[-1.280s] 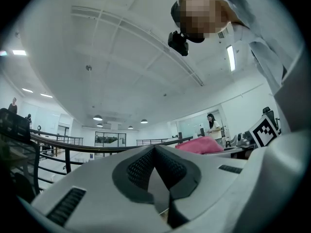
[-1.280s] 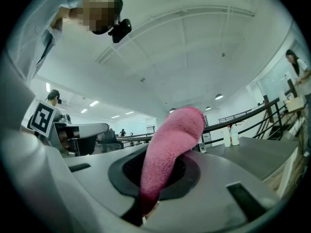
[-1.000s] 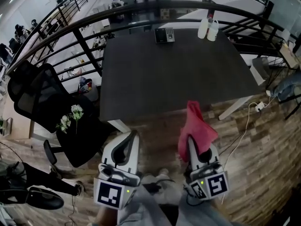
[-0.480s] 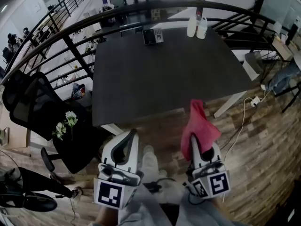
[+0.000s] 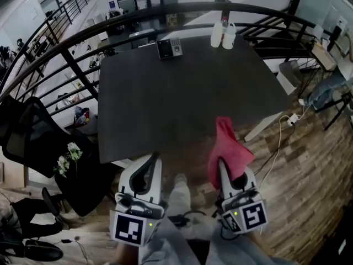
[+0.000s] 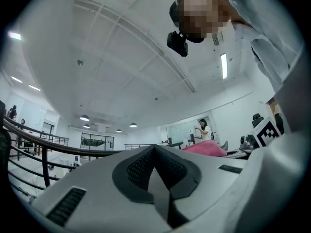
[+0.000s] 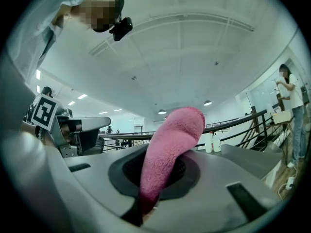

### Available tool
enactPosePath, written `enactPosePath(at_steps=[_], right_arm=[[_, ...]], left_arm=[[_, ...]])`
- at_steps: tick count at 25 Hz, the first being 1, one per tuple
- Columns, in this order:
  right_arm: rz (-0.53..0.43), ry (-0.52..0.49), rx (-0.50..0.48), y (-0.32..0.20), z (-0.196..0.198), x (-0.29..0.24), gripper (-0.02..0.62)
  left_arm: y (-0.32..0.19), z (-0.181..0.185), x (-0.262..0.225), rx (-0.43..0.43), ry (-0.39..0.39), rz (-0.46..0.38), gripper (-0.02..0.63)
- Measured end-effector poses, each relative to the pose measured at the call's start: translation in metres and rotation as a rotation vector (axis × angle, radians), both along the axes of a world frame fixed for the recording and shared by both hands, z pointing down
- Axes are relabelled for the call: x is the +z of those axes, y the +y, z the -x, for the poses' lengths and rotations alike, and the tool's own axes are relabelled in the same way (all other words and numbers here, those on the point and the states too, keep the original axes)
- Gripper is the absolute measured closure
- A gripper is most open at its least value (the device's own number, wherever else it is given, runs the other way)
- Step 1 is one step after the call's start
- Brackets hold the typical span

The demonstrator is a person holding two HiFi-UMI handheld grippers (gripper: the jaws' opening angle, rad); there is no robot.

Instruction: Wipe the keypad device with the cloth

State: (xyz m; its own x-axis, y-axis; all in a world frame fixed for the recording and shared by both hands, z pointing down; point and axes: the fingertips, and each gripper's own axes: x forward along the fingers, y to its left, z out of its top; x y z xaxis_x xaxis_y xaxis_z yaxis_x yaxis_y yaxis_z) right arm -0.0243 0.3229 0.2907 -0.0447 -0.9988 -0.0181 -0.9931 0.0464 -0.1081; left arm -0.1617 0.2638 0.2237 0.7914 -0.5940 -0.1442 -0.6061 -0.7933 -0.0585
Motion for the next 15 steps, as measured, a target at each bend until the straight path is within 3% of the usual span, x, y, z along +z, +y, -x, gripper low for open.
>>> enactPosePath(at_steps=[15], right_arm=[[0.024,-0.01,0.033,-0.118,-0.053,-0.003,0.566]], left_arm=[[-0.125,-0.058,0.006,0.043,-0.022,0.044,0.603]])
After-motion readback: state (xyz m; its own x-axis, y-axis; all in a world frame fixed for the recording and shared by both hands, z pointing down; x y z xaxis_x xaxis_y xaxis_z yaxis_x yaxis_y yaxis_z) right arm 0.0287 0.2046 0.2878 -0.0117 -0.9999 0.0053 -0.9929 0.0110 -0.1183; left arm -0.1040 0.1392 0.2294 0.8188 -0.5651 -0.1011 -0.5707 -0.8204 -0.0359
